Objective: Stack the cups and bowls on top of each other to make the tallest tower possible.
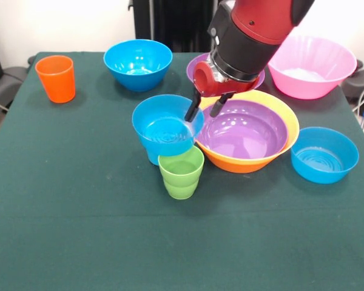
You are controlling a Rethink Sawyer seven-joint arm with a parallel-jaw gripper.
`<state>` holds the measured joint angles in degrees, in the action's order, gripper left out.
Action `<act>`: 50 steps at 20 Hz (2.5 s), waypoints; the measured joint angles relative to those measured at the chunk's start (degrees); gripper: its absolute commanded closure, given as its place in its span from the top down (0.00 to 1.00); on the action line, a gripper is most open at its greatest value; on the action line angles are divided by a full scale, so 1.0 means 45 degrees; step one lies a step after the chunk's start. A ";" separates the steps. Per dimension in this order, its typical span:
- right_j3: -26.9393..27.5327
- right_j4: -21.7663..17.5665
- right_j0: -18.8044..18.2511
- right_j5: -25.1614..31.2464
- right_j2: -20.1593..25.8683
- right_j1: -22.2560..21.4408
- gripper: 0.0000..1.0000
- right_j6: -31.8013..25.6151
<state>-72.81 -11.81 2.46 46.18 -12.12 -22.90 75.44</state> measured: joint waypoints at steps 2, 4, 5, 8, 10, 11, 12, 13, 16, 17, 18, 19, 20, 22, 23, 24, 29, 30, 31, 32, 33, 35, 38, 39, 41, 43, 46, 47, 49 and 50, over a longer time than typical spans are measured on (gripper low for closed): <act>-0.0002 0.0021 -0.0029 0.0003 0.0026 -0.0013 1.00 0.0000; -0.0035 0.0090 -0.0137 0.0003 0.0143 -0.0068 1.00 0.0000; -0.0042 0.0111 -0.0174 0.0003 0.0187 -0.0082 1.00 0.0000; -0.0085 0.0238 -0.0472 0.0003 0.0522 -0.0114 1.00 0.0000; -0.0105 0.0261 -0.0604 0.0000 0.0660 -0.0110 1.00 0.0000; -0.0138 0.0277 -0.0744 0.0000 0.0797 -0.0114 1.00 0.0000; -0.0168 0.0285 -0.0830 0.0000 0.0874 -0.0114 1.00 0.0000; -0.0180 0.0282 -0.0863 0.0000 0.0905 -0.0115 1.00 0.0000; -0.0331 0.0285 -0.1113 0.0003 0.1149 -0.0141 1.00 0.0000; -0.0381 0.0282 -0.1193 0.0003 0.1226 -0.0149 1.00 0.0000; -0.0425 0.0282 -0.1268 0.0000 0.1297 -0.0153 1.00 0.0000; -0.0495 0.0285 -0.1386 0.0000 0.1422 -0.0154 1.00 0.0000; -0.0514 0.0282 -0.1415 0.0000 0.1457 -0.0154 1.00 0.0000; -0.0554 0.0282 -0.1474 0.0000 0.1534 -0.0154 1.00 0.0000; -0.0611 0.0285 -0.1549 0.0000 0.1638 -0.0160 1.00 0.0000; -0.0626 0.0282 -0.1570 0.0000 0.1669 -0.0161 1.00 0.0000; -0.0685 0.0295 -0.1758 0.0000 0.1962 -0.0173 1.00 0.0000; -0.0709 0.0317 -0.1857 0.0000 0.2127 -0.0190 1.00 0.0000; -0.0718 0.0330 -0.1908 0.0000 0.2202 -0.0201 1.00 0.0000; -0.0727 0.0338 -0.1974 0.0000 0.2288 -0.0222 1.00 0.0000; -0.0747 0.0347 -0.2035 0.0000 0.2364 -0.0253 1.00 0.0000; -0.0794 0.0364 -0.2146 0.0000 0.2508 -0.0327 1.00 0.0000; -0.0899 0.0364 -0.2275 0.0000 0.2713 -0.0450 1.00 0.0000; -0.0930 0.0364 -0.2308 0.0000 0.2772 -0.0473 1.00 0.0000; -0.0982 0.0364 -0.2346 0.0000 0.2851 -0.0501 1.00 0.0000; -0.1009 0.0359 -0.2353 0.0000 0.2877 -0.0515 1.00 0.0000; -0.1018 0.0359 -0.2344 0.0011 0.2878 -0.0527 1.00 0.0000; -0.1020 0.0356 -0.2334 0.0040 0.2878 -0.0528 1.00 0.0000; -0.1018 0.0356 -0.2296 0.0188 0.2875 -0.0528 1.00 0.0000; -0.1018 0.0359 -0.2273 0.0296 0.2875 -0.0528 1.00 0.0000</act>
<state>-77.40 -10.20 -7.76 47.51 0.82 -25.27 75.44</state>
